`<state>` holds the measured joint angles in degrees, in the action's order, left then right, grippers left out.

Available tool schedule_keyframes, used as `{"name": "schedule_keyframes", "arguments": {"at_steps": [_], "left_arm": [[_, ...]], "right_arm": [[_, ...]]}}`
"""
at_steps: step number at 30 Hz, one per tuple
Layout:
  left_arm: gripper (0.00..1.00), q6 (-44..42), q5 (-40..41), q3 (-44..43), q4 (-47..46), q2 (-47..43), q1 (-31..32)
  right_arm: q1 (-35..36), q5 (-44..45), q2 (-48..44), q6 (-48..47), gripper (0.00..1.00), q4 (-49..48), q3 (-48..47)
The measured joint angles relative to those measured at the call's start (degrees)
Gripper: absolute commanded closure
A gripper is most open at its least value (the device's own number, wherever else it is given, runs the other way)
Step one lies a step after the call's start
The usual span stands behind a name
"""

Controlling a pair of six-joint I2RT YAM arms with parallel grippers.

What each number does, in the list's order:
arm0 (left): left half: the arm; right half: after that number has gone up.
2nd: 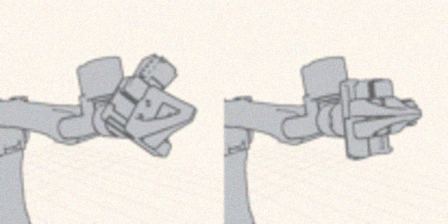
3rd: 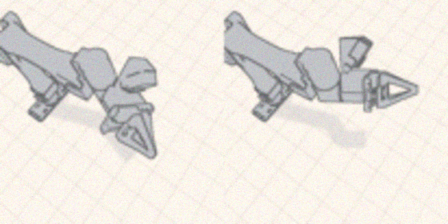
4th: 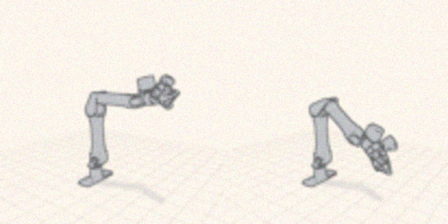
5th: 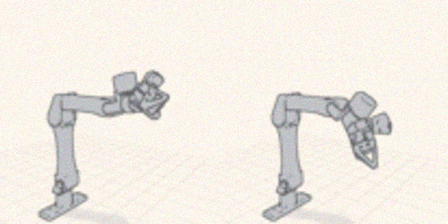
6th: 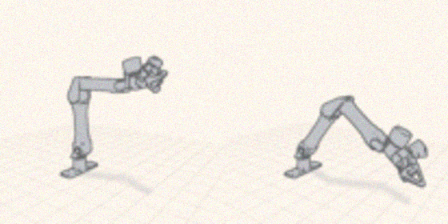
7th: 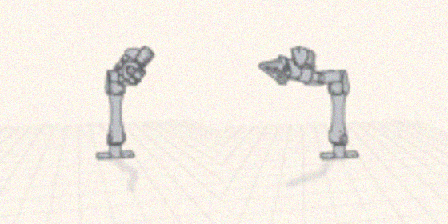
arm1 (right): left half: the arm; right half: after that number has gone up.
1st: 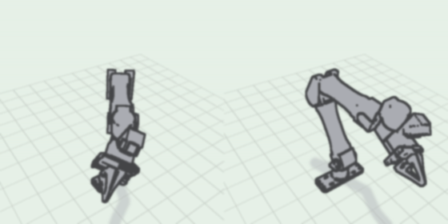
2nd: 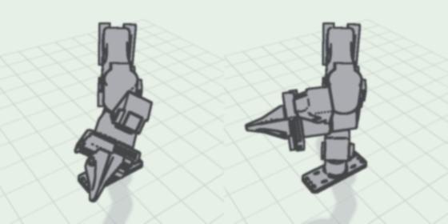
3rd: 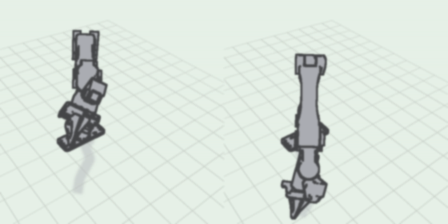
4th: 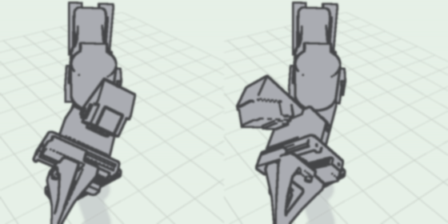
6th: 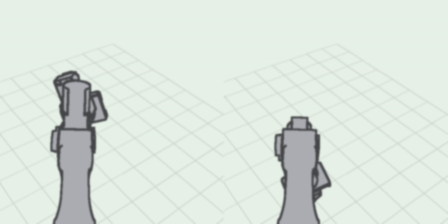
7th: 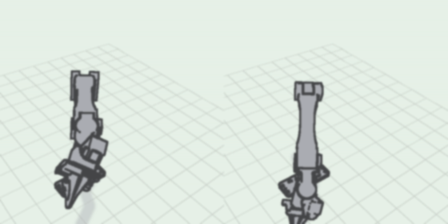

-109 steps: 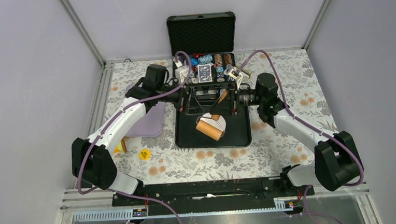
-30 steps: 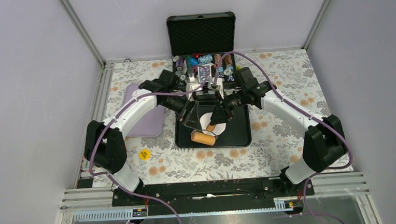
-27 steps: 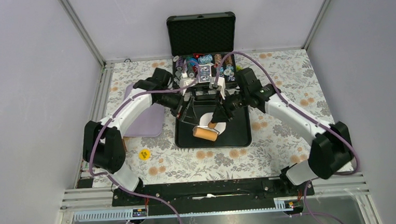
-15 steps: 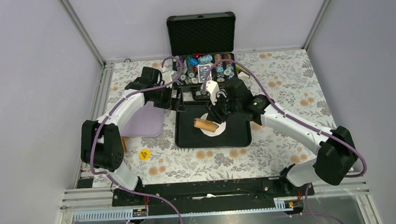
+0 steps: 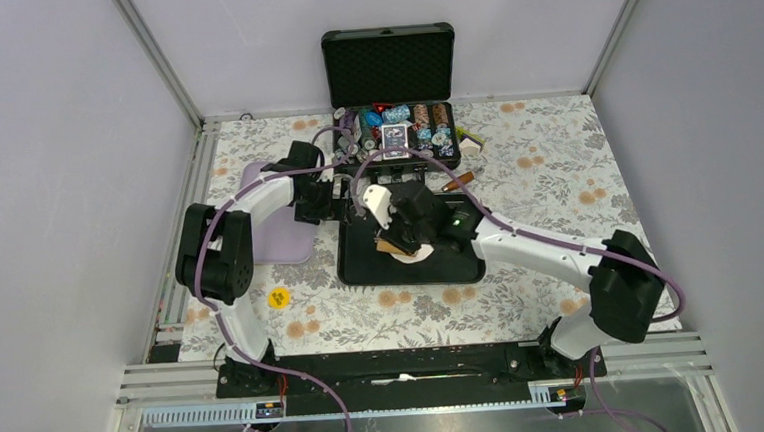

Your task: Roll out the dumpling wrappers from the dough

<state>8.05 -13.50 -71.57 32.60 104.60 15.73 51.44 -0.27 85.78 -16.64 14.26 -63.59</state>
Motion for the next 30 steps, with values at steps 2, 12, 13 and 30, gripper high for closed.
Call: {"name": "schedule_keyframes", "arguments": {"at_steps": [2, 12, 13, 30], "left_arm": [[0.14, 0.83, 0.28, 0.0, -0.02, 1.05, 0.0], [0.67, 4.5, 1.57, 0.0, -1.25, 2.6, 0.92], [0.73, 4.92, 1.53, 0.0, -1.49, 2.8, 1.22], [1.0, 11.96, 5.42, -0.02, -3.93, 4.39, 3.15]], "right_arm": [[1.97, 2.93, 1.44, -0.68, 1.0, 0.11, 0.0], [4.76, 12.31, 4.37, -2.67, 1.0, -1.55, -0.33], [4.76, 12.85, 4.37, -2.75, 1.0, -2.21, 0.04], [5.05, 8.26, 1.88, -4.59, 1.0, -0.68, 1.51]]}}
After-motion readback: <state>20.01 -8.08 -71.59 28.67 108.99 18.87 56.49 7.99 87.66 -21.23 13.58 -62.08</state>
